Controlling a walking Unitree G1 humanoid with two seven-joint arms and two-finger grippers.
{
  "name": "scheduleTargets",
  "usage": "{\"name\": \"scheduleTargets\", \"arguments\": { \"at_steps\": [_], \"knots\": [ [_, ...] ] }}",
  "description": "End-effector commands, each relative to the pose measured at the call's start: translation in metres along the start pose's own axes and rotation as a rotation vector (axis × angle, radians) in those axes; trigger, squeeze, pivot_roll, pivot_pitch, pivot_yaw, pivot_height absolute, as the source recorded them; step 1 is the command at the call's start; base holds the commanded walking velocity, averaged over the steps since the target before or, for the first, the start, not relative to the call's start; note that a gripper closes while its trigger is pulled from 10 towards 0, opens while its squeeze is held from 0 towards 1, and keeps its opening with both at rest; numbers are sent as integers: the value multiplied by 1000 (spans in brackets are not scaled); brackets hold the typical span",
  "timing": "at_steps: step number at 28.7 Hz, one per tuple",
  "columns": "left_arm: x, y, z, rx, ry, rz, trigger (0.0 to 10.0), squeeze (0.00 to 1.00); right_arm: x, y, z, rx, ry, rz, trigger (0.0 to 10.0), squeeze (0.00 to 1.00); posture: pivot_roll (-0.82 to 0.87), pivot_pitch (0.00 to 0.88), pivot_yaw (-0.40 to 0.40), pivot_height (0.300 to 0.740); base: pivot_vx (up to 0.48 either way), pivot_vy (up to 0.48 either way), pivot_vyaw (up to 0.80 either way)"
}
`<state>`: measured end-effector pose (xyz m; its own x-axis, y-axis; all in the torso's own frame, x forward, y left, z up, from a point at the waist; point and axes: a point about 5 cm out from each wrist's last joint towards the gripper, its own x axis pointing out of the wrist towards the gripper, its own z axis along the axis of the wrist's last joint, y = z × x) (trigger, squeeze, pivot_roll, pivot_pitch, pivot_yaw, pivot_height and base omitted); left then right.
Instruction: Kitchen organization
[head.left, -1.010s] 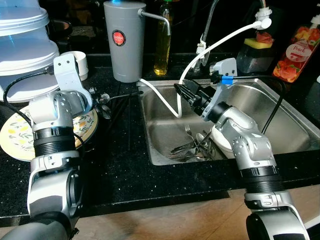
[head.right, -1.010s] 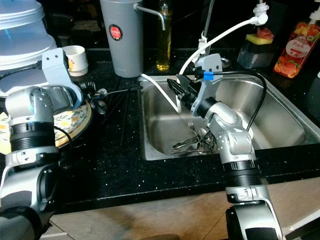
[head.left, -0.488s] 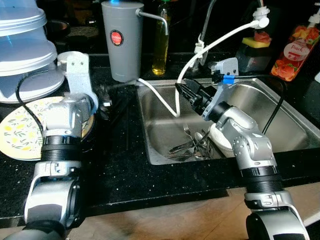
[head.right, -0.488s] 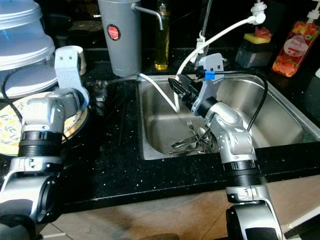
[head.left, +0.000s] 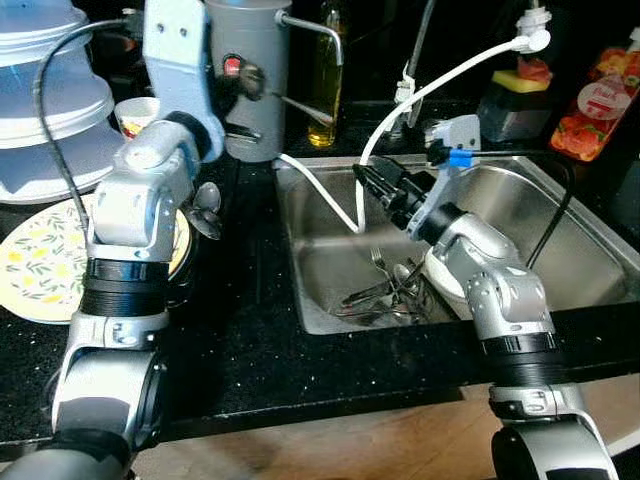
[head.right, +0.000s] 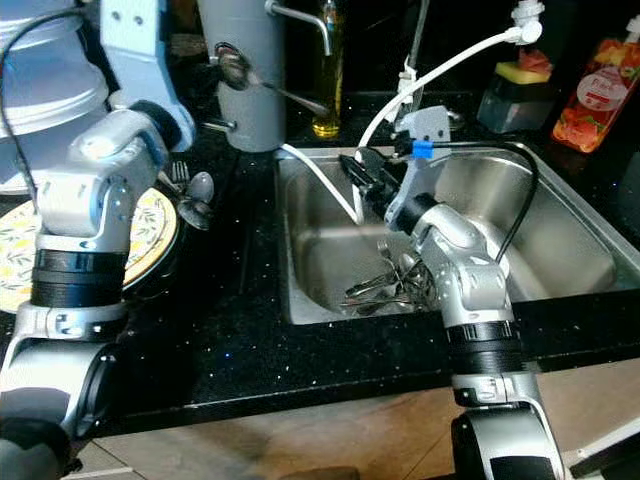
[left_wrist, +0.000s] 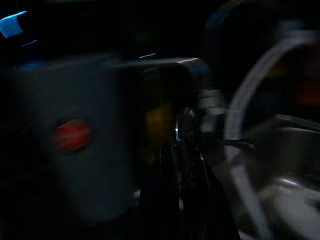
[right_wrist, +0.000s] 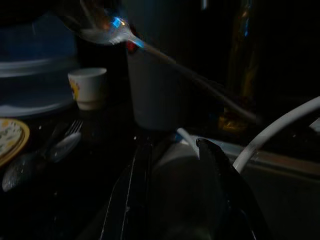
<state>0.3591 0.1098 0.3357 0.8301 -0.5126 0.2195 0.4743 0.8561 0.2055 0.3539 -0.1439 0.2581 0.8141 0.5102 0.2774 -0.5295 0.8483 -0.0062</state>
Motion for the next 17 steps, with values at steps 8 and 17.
{"name": "scheduleTargets", "arguments": {
  "at_steps": [8,17],
  "knots": [
    [20,-70,-46,105,126,-343,10000,0,-20,-14,23,-137,-76,-156,10000,0,85,11,6,740,0,0,0],
    [34,-90,-85,156,262,-332,10000,0,-67,-53,-7,-309,217,-265,10000,0,69,7,12,740,0,0,0]
  ]
}}
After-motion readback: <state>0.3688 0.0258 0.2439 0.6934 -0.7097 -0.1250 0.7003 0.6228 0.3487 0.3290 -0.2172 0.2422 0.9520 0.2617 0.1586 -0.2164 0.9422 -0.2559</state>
